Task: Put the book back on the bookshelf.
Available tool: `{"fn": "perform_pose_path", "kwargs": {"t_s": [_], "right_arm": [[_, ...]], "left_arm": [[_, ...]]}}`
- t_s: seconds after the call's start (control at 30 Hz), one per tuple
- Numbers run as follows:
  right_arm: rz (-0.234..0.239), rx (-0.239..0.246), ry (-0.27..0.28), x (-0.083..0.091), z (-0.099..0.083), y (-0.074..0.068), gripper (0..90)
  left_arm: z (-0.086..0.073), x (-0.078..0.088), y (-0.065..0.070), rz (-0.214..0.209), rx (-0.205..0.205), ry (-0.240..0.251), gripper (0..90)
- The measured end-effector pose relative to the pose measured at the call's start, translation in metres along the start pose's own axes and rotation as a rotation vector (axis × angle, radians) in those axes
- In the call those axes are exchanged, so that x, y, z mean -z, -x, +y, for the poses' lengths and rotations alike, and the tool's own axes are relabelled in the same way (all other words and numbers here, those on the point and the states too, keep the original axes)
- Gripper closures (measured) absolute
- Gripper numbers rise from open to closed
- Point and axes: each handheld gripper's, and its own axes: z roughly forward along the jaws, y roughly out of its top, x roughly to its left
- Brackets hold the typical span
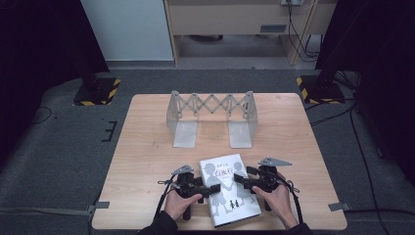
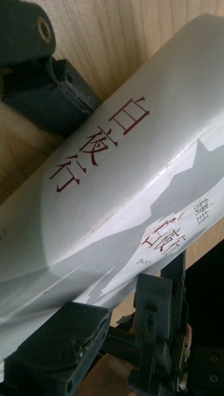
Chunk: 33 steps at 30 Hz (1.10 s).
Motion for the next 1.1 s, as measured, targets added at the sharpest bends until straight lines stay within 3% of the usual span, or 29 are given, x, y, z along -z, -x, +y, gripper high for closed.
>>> {"fn": "perform_pose_path", "kwargs": {"t_s": [0.57,0.77,0.9,1.0,1.1], "right_arm": [[0.069,-0.085,0.022,-0.012,-0.004,0.000,25.6],[0.055,-0.083,0.023,-0.012,-0.004,-0.003,26.8],[0.039,-0.083,0.025,-0.008,-0.001,-0.005,34.2],[0.046,-0.089,0.047,-0.003,0.002,-0.004,38.3],[0.060,-0.099,0.089,0.002,0.005,-0.004,41.4]], "left_arm": [[0.000,0.000,0.000,0.011,0.009,0.014,11.1],[-0.001,0.000,0.001,0.018,0.016,0.021,12.1],[-0.001,0.002,0.001,0.023,0.034,0.017,14.7],[0.003,0.006,0.004,0.020,0.024,0.042,17.8],[0.008,0.012,0.008,0.024,-0.013,0.089,22.0]]}}
